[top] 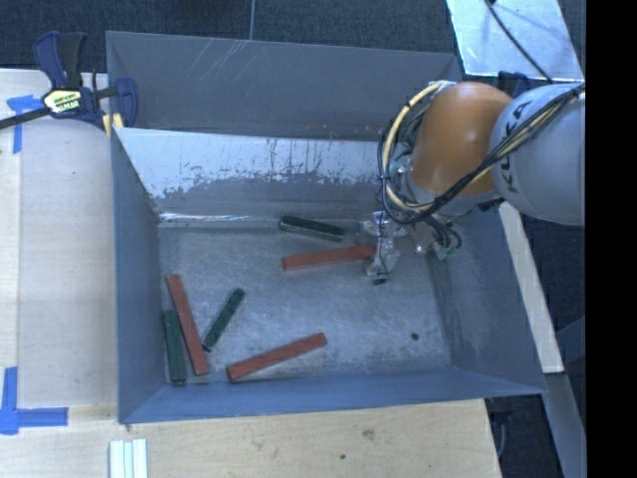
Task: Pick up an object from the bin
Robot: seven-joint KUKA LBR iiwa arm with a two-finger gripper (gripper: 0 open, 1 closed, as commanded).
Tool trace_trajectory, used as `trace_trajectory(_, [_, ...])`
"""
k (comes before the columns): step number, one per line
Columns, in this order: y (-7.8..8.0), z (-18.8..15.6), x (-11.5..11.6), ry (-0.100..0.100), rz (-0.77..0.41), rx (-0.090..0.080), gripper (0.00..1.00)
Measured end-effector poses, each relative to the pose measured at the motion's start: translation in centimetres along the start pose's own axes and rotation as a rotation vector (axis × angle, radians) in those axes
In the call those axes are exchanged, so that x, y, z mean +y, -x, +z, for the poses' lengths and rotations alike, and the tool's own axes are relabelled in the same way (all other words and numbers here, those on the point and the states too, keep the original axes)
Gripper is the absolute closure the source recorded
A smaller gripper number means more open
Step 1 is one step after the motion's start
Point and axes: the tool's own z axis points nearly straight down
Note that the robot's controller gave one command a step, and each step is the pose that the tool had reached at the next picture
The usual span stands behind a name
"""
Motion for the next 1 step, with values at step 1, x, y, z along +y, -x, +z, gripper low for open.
trace_trajectory(1, [-0.65, -15.68, 1.13, -0.003, -0.137, -0.008, 1.0])
